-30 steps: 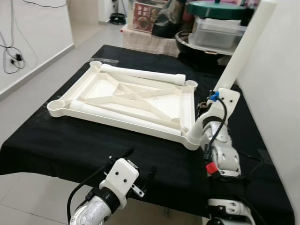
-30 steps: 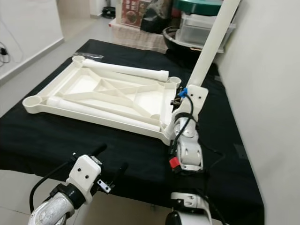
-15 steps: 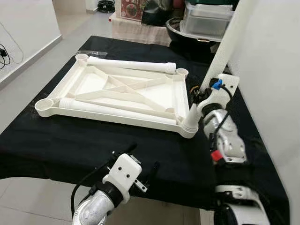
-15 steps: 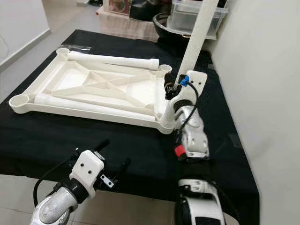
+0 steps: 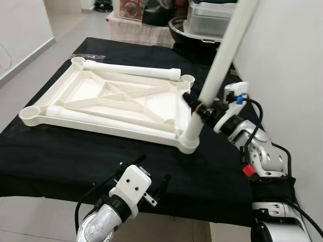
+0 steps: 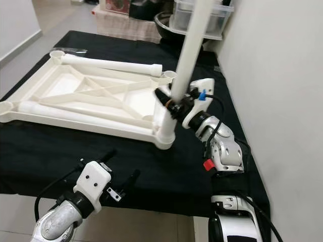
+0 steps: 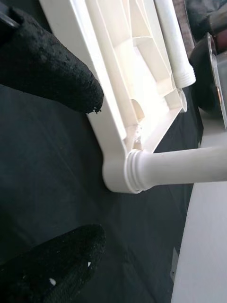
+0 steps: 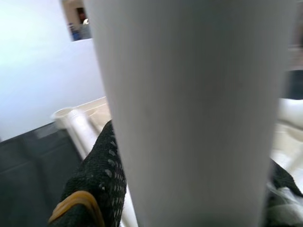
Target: Building children table
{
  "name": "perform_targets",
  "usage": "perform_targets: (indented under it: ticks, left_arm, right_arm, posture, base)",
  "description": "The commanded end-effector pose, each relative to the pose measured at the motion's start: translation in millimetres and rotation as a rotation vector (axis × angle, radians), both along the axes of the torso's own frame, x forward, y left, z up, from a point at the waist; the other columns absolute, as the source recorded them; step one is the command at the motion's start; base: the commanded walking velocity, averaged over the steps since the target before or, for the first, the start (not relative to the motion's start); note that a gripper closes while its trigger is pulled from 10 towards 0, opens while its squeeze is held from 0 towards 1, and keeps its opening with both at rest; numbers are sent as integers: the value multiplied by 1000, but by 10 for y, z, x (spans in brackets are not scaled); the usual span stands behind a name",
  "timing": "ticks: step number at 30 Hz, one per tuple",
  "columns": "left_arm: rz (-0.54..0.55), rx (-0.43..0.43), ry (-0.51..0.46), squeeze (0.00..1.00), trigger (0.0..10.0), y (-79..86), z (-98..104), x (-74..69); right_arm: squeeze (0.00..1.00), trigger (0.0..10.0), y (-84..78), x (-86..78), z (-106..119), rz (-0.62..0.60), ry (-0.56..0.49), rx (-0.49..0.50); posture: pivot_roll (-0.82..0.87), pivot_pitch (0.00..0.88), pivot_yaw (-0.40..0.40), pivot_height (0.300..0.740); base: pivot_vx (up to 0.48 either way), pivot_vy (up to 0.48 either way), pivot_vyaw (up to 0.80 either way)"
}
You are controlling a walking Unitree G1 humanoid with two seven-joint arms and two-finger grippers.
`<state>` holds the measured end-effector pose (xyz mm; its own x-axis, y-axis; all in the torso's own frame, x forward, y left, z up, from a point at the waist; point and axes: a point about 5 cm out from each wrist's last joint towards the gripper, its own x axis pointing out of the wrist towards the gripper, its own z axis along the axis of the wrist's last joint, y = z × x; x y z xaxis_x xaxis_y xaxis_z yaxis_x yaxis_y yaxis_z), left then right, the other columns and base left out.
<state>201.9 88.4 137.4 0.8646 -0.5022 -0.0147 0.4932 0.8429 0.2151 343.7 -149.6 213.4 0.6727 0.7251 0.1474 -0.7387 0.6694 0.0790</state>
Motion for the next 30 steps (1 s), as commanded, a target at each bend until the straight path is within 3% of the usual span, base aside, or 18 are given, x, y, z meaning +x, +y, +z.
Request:
perform_targets:
  ticks: [1,2,6,18,24,30]
  left_arm:
    - [-4,-8,17,0,10000,-7,-38,-4]
    - [-4,-9,17,0,10000,-12,-43,-10]
    - [-2,-6,17,0,10000,-25,-55,-14]
    - [-5,-6,21,0,10000,0,-74,19]
    - [0,1,23,0,10000,21,-104,63]
    - [2,1,24,0,10000,19,-129,106]
  right_arm:
    - [0,10000,107,-13,-95,64,40,-14]
    - [0,10000,81,60,-102,-17,38,-12]
    - [0,10000,40,153,-129,-138,52,22]
    - [0,10000,13,122,-266,-197,71,13]
    - [0,10000,-61,-61,-505,-273,113,33]
    - [0,10000,-127,-160,-558,-313,131,78]
  posture:
    - [84,97,-111,740]
    - [81,74,-121,740]
    - [76,62,-109,740]
    - [83,41,-96,740]
    - [92,21,-86,740]
    - [82,6,-77,740]
  base:
    - [0,0,0]
    - [0,0,0]
    - [0,0,0]
    - [0,0,0]
    - [0,0,0]
    - [0,0,0]
